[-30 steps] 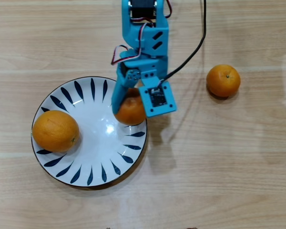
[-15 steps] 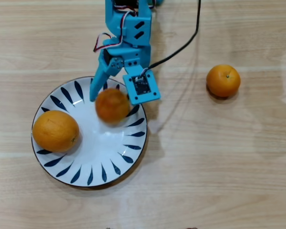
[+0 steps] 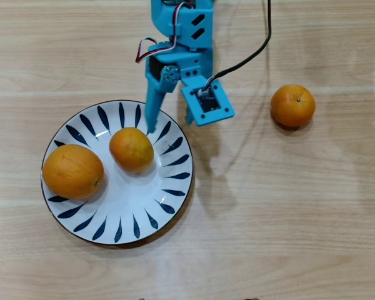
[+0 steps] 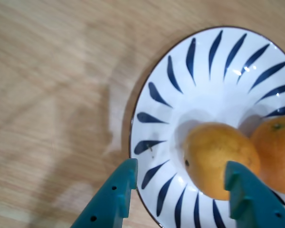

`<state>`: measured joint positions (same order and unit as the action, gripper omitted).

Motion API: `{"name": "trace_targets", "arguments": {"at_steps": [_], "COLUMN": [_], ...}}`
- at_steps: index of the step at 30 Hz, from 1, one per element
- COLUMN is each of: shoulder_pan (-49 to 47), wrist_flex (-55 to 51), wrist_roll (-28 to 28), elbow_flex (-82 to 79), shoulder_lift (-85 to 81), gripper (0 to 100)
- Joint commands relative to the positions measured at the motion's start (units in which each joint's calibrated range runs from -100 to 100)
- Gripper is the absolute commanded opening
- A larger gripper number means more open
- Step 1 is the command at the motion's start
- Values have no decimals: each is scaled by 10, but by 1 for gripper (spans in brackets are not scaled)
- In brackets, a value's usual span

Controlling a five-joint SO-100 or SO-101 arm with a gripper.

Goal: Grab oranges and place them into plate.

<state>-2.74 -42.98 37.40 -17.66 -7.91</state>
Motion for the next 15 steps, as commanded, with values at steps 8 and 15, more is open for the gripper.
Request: {"name": "trace_targets", "arguments": {"at_steps": [8, 15], "shoulder_pan": [-134, -266], "wrist_flex": [-148, -181], "wrist_roll": [45, 104], "elbow_flex": [16, -2], "shoulder_lift": [-64, -105], "gripper": [16, 16]}}
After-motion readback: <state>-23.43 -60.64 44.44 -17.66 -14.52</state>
